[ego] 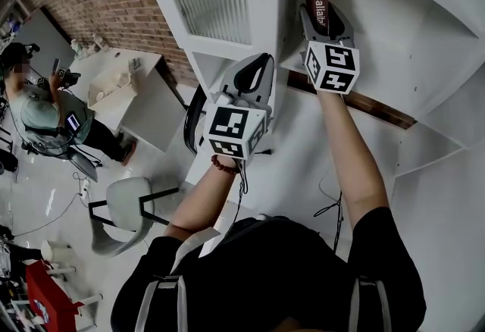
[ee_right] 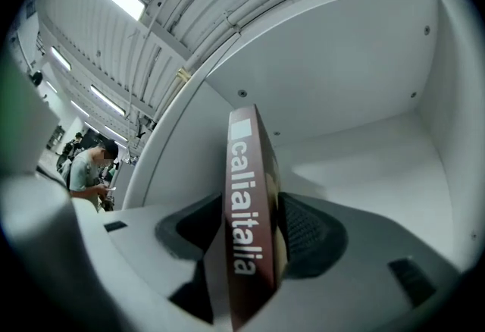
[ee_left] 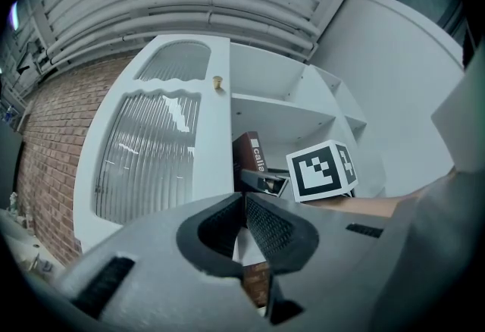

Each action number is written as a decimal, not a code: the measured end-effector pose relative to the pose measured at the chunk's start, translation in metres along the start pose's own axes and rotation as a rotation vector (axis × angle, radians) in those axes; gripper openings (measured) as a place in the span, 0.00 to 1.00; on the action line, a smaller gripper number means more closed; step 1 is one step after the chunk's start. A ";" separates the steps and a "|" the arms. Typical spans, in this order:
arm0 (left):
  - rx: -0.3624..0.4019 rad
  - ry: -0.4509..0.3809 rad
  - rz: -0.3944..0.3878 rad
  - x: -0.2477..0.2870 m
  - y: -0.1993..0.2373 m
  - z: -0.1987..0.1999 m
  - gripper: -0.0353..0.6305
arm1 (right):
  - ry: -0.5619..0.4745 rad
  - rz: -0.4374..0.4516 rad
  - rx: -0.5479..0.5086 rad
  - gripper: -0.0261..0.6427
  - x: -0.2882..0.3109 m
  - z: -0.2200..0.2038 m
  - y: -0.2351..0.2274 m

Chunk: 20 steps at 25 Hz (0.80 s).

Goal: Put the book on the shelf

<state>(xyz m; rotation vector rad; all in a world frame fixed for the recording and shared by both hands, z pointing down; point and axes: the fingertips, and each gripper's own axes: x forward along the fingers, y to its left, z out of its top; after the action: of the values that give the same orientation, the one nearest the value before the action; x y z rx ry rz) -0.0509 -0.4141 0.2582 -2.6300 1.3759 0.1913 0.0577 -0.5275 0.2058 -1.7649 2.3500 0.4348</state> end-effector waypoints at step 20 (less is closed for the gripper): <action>-0.023 -0.002 -0.002 -0.006 -0.009 -0.002 0.10 | -0.053 0.153 0.089 0.43 -0.027 0.014 0.020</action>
<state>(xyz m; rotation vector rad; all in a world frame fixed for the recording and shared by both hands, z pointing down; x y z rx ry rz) -0.0468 -0.4042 0.2624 -2.6488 1.3789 0.2114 0.0460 -0.4935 0.2032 -1.5227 2.4362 0.3867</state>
